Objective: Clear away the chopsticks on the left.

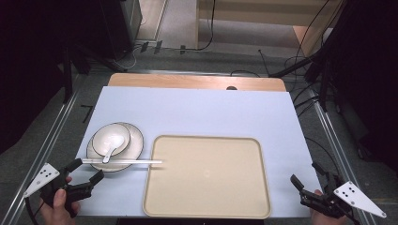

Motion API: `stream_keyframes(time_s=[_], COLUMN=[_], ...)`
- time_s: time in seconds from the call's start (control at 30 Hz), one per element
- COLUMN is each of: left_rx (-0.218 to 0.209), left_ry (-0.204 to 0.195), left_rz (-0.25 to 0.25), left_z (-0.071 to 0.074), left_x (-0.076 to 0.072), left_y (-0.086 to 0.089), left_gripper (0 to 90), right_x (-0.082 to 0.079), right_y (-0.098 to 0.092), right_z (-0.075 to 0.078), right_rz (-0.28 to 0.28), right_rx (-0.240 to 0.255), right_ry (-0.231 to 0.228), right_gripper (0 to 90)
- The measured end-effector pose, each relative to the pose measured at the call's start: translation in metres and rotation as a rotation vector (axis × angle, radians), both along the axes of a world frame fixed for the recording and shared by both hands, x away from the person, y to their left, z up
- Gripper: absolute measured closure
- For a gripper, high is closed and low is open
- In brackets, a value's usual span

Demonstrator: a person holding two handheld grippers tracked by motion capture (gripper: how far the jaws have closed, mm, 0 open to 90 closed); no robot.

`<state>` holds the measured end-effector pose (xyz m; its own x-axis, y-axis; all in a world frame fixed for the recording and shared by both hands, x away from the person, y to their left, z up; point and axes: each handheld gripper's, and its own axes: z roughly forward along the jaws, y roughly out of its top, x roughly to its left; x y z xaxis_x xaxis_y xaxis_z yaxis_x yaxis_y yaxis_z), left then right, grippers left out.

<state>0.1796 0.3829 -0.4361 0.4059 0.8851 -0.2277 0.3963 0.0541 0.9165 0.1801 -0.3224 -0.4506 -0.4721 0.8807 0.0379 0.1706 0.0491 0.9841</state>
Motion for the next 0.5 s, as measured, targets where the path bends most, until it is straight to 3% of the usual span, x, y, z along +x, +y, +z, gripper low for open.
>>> stream_keyframes(time_s=[0.07,0.1,0.17,0.2,0.23,0.33,0.37,0.47,0.5], left_rx=[-0.009,-0.042,-0.037,-0.031,-0.004,0.019,0.015,0.022,0.002], left_ry=[-0.003,-0.006,-0.007,-0.010,-0.006,0.010,0.011,0.013,0.023], left_rz=[-0.008,0.015,0.019,0.017,0.037,0.063,0.041,0.025,-0.014], left_z=[0.001,0.005,0.007,0.008,0.011,0.011,0.011,0.012,0.012], left_x=[0.000,-0.001,-0.001,-0.001,-0.004,-0.006,-0.007,-0.011,-0.013], left_y=[-0.001,-0.004,-0.006,-0.008,-0.012,-0.011,-0.010,-0.009,-0.011], left_gripper=[1.1,7.6,16.4,16.4,29.4,59.0,68.5,90.0,90.0], right_x=[0.000,0.000,0.000,0.000,0.000,-0.001,0.000,0.001,0.001], right_y=[0.000,0.000,0.000,0.001,0.002,0.002,0.002,0.003,0.004], right_z=[0.000,0.000,0.000,0.000,0.000,0.000,0.000,0.000,0.000], right_rz=[0.002,0.003,0.005,0.006,0.008,0.015,0.014,0.017,0.018], right_rx=[0.004,0.007,0.003,0.001,0.003,-0.002,0.001,0.001,0.001], right_ry=[0.002,0.003,0.001,0.001,0.001,0.002,0.000,0.001,0.003], right_gripper=[12.9,12.9,12.9,12.9,12.9,12.9,12.8,12.9,12.9])
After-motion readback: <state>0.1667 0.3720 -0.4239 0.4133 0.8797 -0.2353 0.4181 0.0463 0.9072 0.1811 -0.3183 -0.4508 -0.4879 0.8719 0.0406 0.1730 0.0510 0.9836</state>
